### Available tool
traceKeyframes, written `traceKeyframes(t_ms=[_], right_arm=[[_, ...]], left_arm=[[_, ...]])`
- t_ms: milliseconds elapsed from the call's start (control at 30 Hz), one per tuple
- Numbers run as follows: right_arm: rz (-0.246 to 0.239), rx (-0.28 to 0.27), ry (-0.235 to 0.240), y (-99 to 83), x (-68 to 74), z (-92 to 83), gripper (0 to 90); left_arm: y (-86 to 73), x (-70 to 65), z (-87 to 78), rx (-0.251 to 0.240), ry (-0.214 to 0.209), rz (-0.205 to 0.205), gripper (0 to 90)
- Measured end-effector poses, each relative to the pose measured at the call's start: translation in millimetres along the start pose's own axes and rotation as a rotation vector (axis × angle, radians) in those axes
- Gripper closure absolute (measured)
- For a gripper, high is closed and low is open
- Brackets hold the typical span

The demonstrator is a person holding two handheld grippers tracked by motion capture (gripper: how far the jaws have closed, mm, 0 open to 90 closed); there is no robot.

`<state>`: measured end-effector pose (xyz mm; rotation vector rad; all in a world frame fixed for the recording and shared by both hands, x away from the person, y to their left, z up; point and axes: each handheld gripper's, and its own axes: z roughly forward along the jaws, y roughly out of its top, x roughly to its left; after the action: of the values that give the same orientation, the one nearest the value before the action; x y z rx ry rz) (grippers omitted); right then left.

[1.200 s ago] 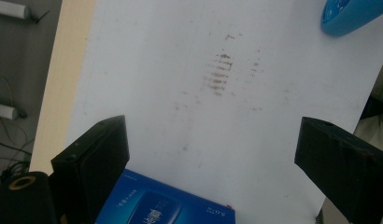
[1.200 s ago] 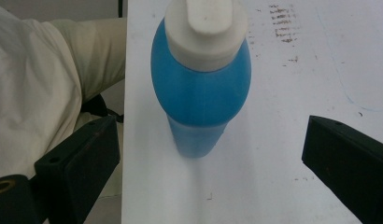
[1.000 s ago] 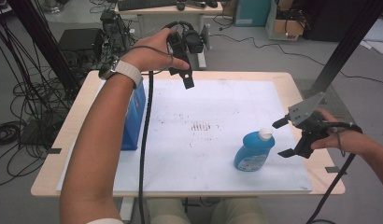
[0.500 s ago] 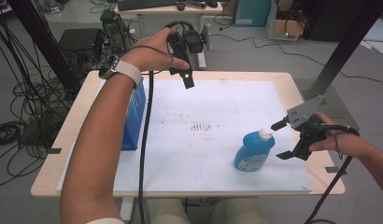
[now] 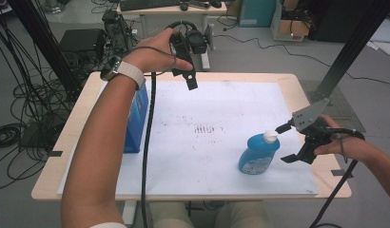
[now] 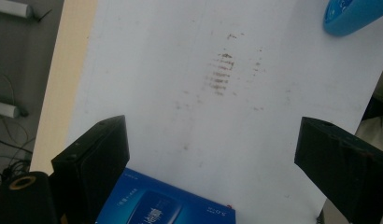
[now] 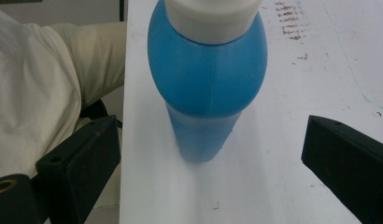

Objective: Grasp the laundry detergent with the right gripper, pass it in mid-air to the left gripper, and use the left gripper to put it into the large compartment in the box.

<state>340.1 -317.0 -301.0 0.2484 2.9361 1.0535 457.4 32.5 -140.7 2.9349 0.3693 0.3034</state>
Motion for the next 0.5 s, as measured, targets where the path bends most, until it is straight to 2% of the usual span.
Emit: traceKeyframes(t_ms=[233, 300, 367, 400, 467, 500], right_arm=[[0.001, -0.028, 0.002, -2.2, -0.4, 2.0, 3.0], [0.011, -0.032, 0.006, -3.4, 0.0, 3.0, 2.9], [-0.001, -0.032, 0.007, -4.7, -1.1, 4.3, 2.9], [-0.039, -0.024, 0.006, -5.8, -3.7, 4.3, 2.9], [-0.047, -0.034, 0.008, -6.6, -4.5, 5.4, 3.0], [0.004, -0.049, 0.01, -7.0, -1.4, 7.0, 2.9]], left_arm=[[1.9, -0.1, -1.9, 0.024, 0.0, 0.004, 10.4], [1.5, -0.1, -0.1, 0.007, -0.001, 0.002, 10.4], [1.4, 0.0, 0.3, 0.003, -0.001, 0.002, 10.4], [2.0, 0.1, -0.8, 0.017, -0.002, 0.0, 10.4], [2.0, 0.3, -1.0, 0.02, -0.001, 0.001, 10.4], [1.6, 0.4, -0.3, 0.013, 0.0, -0.001, 10.4]])
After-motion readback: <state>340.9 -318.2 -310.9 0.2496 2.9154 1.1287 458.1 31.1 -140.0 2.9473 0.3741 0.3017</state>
